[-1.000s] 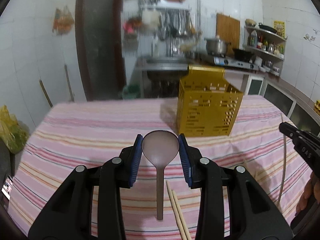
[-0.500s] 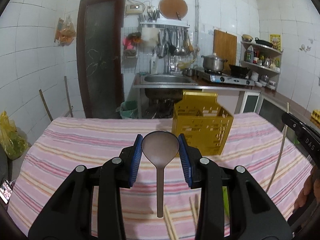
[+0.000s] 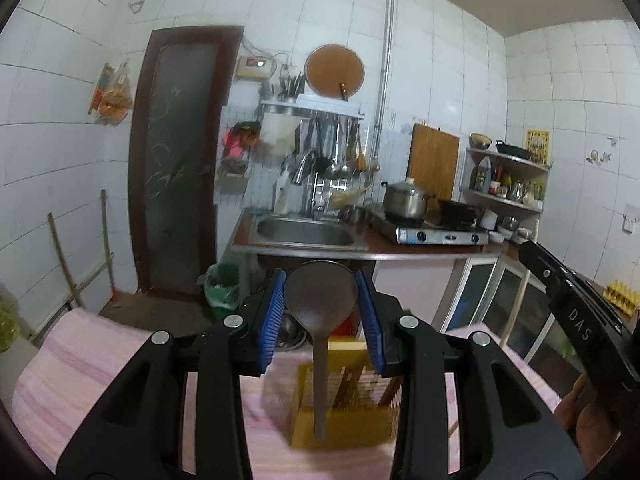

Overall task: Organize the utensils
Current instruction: 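Lift and drop the chopstick into the yellow holder while the left tool drops the spoon in, then move both open tools back down to the remaining utensils on the cloth, then grasp another wooden chopstick with the right tool while the left tool grasps a chopstick, then lower the chopstick into the yellow holder and open the right tool while the left does likewise, then move both open tools back down to the remaining utensils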

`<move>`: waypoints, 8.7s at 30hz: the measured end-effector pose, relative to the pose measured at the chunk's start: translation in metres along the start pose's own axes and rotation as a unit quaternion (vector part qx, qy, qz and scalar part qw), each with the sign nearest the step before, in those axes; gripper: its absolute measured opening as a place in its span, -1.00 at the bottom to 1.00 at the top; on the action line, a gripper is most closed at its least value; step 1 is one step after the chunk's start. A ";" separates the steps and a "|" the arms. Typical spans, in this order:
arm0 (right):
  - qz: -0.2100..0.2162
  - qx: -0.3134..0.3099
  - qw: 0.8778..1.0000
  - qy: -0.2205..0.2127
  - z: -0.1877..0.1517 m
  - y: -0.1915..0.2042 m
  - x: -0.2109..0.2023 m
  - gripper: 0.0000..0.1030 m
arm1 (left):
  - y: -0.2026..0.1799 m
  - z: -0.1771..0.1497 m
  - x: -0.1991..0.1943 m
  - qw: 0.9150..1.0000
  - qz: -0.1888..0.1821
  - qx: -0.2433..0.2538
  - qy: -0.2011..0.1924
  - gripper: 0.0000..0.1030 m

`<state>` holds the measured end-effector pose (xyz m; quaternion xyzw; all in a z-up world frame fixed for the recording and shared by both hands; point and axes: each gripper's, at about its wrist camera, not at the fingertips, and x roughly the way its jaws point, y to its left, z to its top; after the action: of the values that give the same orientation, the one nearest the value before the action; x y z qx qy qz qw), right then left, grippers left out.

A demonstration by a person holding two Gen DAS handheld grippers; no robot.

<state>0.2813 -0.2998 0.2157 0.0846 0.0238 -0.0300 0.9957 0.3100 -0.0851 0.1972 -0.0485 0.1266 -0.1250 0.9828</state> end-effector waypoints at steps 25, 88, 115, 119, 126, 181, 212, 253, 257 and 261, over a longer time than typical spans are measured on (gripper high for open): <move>-0.018 -0.012 0.995 0.101 -0.092 -0.019 0.088 -0.86 | 0.001 -0.071 0.114 0.996 0.007 0.061 0.063 0.19; -0.077 -0.062 0.915 0.391 -0.253 -0.011 -0.049 0.32 | 0.086 -0.256 -0.014 0.941 0.103 -0.001 0.321 0.65; -0.072 -0.033 0.901 0.428 -0.250 0.003 -0.018 -0.77 | 0.054 -0.253 0.008 0.928 0.103 0.015 0.359 -0.49; -0.068 -0.017 0.906 0.417 -0.247 0.001 -0.023 -0.81 | 0.053 -0.251 0.011 0.928 0.099 0.009 0.358 -0.66; -0.064 0.005 0.921 0.383 -0.239 -0.007 -0.033 -0.82 | 0.057 -0.249 0.005 0.936 0.094 -0.007 0.340 -0.89; -0.016 -0.015 0.998 0.053 -0.067 0.012 -0.077 -0.88 | 0.011 -0.055 -0.102 0.998 0.029 0.027 -0.038 -0.93; -0.002 -0.005 1.000 0.031 -0.081 -0.002 0.097 -0.88 | -0.015 -0.040 0.095 0.998 0.037 0.046 -0.033 -0.93; -0.113 -0.055 0.917 0.379 -0.246 -0.027 -0.074 0.35 | 0.071 -0.218 -0.042 0.965 0.095 0.000 0.244 0.90; -0.111 -0.049 0.912 0.392 -0.253 -0.029 -0.077 0.17 | 0.067 -0.233 -0.040 0.959 0.103 0.003 0.265 0.90; -0.111 -0.048 0.910 0.397 -0.256 -0.027 -0.076 0.08 | 0.058 -0.241 -0.036 0.955 0.108 0.022 0.277 0.88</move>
<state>0.1925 -0.2784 -0.0372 0.0380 0.4276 -0.1027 0.8973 0.2268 -0.0354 -0.0335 0.0235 0.3956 -0.0293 0.9176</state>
